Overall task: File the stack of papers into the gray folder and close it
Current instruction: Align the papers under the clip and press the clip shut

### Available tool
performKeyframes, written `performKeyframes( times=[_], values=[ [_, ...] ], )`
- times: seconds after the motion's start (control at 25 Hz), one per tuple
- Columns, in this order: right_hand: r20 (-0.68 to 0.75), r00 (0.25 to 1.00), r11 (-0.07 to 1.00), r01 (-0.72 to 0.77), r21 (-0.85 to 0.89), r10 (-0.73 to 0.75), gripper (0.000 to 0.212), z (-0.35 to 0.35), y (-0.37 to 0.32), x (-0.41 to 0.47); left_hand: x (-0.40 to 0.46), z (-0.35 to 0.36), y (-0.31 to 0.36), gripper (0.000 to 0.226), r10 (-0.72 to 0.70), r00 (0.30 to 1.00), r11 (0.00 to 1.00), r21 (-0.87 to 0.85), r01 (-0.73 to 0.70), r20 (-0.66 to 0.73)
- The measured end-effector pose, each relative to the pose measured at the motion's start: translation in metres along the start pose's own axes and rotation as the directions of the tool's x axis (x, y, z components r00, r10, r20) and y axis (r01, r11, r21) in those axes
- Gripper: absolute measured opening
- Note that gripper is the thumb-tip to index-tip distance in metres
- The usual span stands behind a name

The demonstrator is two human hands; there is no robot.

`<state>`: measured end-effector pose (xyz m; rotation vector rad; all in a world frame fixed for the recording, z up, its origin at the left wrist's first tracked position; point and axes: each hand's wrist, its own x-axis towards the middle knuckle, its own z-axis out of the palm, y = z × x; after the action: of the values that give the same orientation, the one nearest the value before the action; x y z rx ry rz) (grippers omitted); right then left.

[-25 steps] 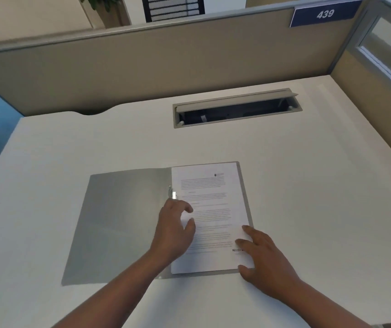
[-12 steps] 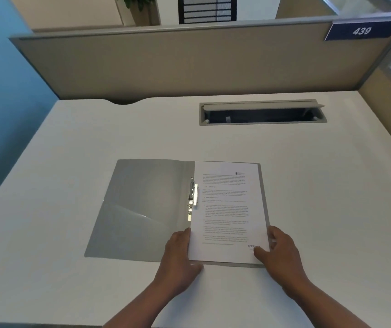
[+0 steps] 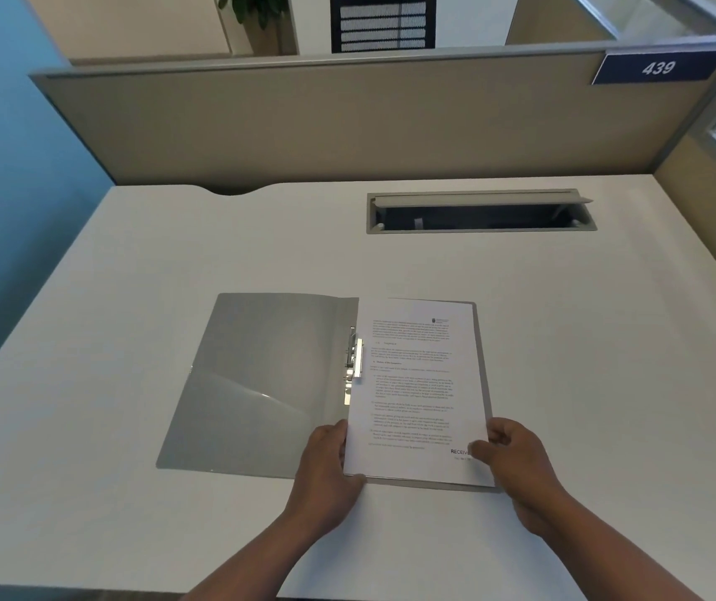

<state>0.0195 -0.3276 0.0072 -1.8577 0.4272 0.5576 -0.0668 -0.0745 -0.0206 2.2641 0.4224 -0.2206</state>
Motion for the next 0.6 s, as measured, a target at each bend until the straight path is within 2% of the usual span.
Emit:
performKeyframes(
  times=[0.12, 0.36, 0.48, 0.6],
  values=[
    [0.031, 0.999, 0.999, -0.032, 0.028, 0.031, 0.018, -0.0022, 0.0008, 0.0045, 0.0004, 0.0009, -0.0004, 0.053, -0.012, 1.000, 1.000, -0.012, 0.012, 0.002],
    [0.050, 0.998, 0.999, -0.038, 0.015, 0.038, 0.033, 0.0009, 0.0023, 0.0065, 0.0002, -0.0011, 0.0016, 0.054, -0.014, 1.000, 1.000, -0.022, 0.014, 0.018],
    [0.024, 0.999, 0.999, -0.021, -0.033, 0.022, 0.033, 0.0030, 0.0023, 0.0062, -0.0009, -0.0025, 0.0016, 0.049, 0.012, 1.000, 0.996, 0.093, -0.014, 0.023],
    [-0.002, 1.000, 0.996, -0.004, -0.084, 0.004, 0.029, 0.0041, 0.0028, 0.0064, -0.0021, -0.0017, -0.0001, 0.068, 0.061, 0.997, 0.973, 0.222, -0.069, 0.041]
  ],
)
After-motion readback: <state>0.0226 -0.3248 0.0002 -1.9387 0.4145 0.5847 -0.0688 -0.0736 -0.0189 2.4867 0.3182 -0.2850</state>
